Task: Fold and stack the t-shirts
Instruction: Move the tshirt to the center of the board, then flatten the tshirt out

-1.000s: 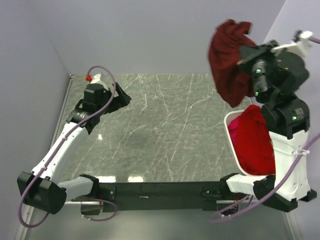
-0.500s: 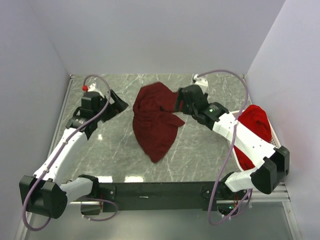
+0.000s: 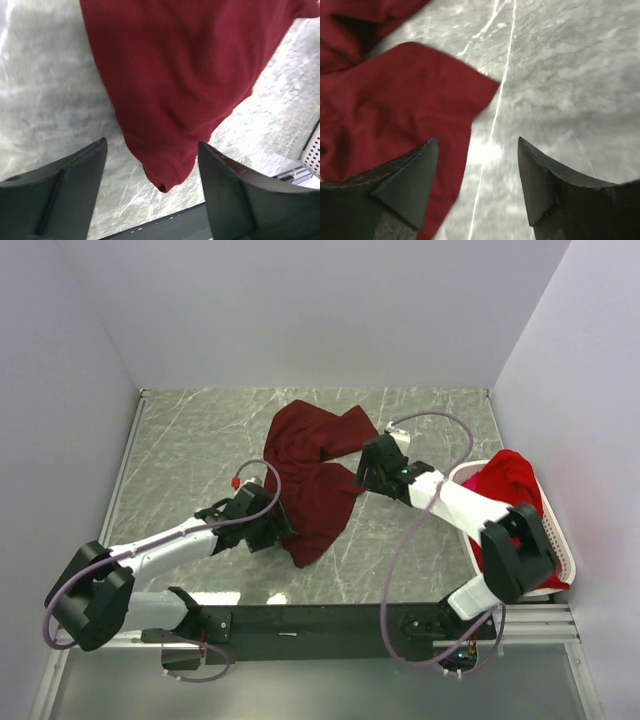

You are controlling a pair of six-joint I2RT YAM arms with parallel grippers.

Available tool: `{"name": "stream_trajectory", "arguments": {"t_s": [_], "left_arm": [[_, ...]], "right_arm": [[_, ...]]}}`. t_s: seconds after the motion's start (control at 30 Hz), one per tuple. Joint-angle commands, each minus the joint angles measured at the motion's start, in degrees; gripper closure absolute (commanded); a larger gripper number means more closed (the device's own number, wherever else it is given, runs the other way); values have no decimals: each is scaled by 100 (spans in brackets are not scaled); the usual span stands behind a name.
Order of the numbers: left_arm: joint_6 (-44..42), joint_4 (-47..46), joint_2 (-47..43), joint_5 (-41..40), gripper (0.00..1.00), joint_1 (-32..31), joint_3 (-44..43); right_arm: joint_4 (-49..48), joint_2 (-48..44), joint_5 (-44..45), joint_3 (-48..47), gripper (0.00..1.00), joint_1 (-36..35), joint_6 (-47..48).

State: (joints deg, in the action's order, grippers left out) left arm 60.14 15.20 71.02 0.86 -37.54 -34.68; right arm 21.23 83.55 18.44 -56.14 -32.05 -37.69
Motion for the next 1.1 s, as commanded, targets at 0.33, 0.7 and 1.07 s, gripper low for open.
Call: {"name": "stream_trajectory", "arguments": {"t_s": [0.33, 0.7, 1.07], "left_arm": [[631, -527, 799, -385, 17, -711, -39], [289, -185, 492, -790, 99, -176, -417], [-1109, 1116, -563, -1273, 99, 1211, -1955]], "right_arm": [[-700, 2042, -692, -881, 41, 375, -150], [-630, 2105, -605, -995, 100, 410, -292], [240, -4, -50, -1566, 100, 1096, 323]]}}
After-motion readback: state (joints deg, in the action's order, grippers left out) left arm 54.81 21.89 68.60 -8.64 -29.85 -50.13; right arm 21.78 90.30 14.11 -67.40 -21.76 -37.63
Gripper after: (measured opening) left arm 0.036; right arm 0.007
